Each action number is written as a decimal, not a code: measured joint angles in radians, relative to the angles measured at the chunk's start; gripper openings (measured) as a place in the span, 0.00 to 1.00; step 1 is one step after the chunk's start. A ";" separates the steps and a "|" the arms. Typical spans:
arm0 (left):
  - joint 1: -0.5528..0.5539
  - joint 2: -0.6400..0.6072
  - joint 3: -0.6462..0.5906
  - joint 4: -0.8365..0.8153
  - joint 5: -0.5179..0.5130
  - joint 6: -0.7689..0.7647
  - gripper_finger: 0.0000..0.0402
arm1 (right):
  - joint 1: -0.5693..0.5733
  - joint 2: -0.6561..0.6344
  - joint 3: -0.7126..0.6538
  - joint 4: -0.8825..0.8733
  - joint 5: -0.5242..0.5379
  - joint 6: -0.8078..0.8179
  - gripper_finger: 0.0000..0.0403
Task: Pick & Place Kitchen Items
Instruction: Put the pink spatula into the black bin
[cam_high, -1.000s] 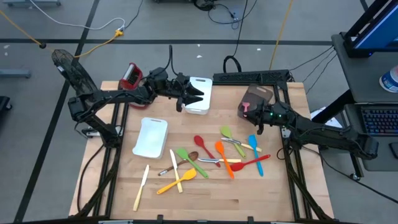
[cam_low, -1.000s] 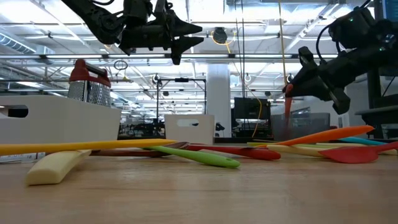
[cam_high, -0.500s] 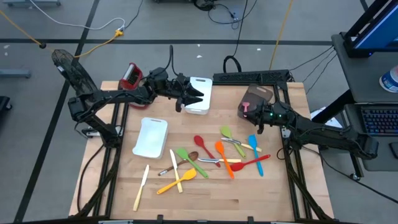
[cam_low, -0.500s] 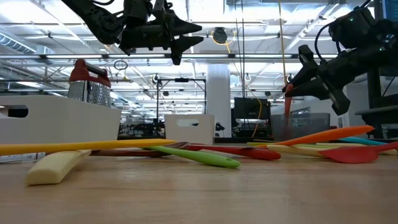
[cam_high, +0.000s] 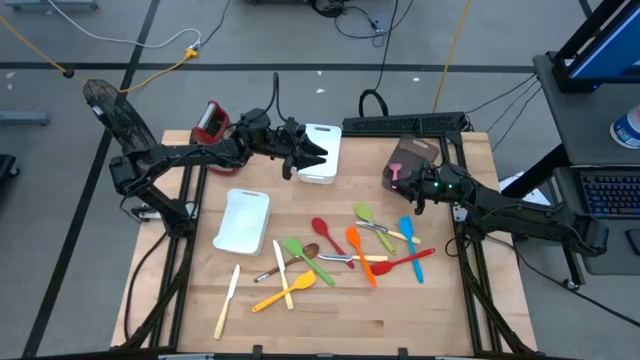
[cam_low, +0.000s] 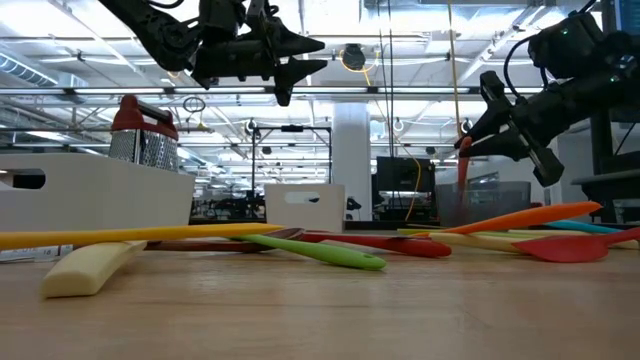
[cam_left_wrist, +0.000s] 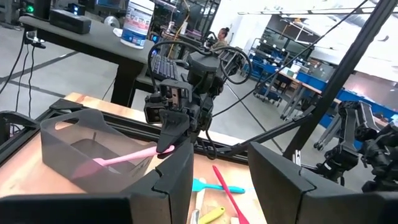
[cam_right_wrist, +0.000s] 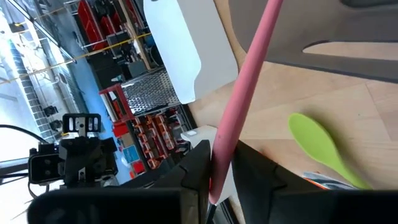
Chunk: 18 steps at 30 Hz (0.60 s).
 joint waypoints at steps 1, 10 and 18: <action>0.000 0.000 0.000 0.000 0.000 -0.001 0.39 | 0.000 0.000 0.000 0.000 0.000 -0.009 0.15; 0.002 0.000 0.000 0.000 -0.001 0.000 0.39 | 0.000 0.000 0.000 0.007 0.010 -0.014 0.15; 0.003 0.000 0.000 0.000 -0.002 -0.001 0.39 | 0.000 -0.021 0.000 0.008 0.000 -0.017 0.13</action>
